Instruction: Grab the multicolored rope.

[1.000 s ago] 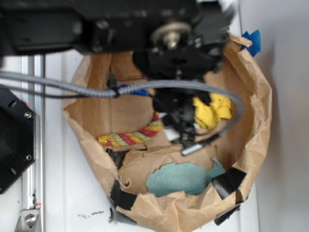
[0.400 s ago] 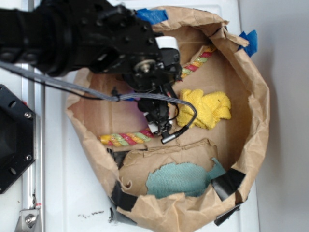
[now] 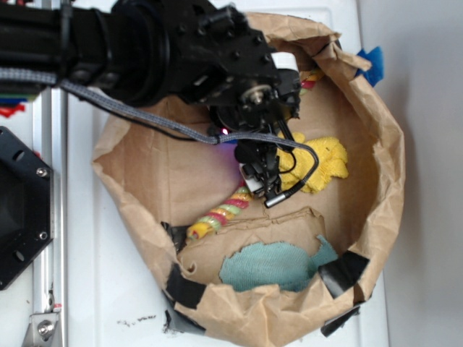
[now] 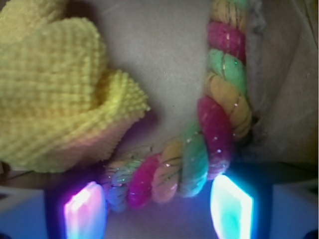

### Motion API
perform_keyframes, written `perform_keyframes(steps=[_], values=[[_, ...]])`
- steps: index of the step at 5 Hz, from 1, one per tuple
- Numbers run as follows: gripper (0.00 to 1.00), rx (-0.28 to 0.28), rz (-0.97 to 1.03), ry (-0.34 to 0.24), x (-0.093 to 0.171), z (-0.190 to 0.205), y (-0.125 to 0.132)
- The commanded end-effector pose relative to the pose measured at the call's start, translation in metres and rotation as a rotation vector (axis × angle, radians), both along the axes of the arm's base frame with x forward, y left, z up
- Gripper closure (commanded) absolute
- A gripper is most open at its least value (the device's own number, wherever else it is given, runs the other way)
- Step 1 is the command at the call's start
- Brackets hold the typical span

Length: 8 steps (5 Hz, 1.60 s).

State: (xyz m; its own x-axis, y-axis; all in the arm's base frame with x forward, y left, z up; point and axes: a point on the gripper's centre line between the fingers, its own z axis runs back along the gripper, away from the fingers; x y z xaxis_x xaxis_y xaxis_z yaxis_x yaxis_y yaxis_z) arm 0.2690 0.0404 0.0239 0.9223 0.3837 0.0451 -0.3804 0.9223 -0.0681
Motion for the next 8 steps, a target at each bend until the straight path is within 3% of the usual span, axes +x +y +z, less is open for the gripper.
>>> perform_keyframes(steps=[1,3,4,5,7,8], values=[[1.0,0.01,-0.007,-0.04,-0.003,0.017,0.001],[1.0,0.001,-0.018,-0.051,-0.004,0.024,-0.001],[1.0,-0.064,-0.024,-0.067,-0.009,0.037,-0.003],[0.0,-0.102,-0.024,-0.077,-0.012,0.05,-0.011],[0.0,-0.041,0.157,-0.102,-0.01,0.037,-0.023],[0.0,-0.027,0.231,-0.054,-0.003,0.024,-0.026]])
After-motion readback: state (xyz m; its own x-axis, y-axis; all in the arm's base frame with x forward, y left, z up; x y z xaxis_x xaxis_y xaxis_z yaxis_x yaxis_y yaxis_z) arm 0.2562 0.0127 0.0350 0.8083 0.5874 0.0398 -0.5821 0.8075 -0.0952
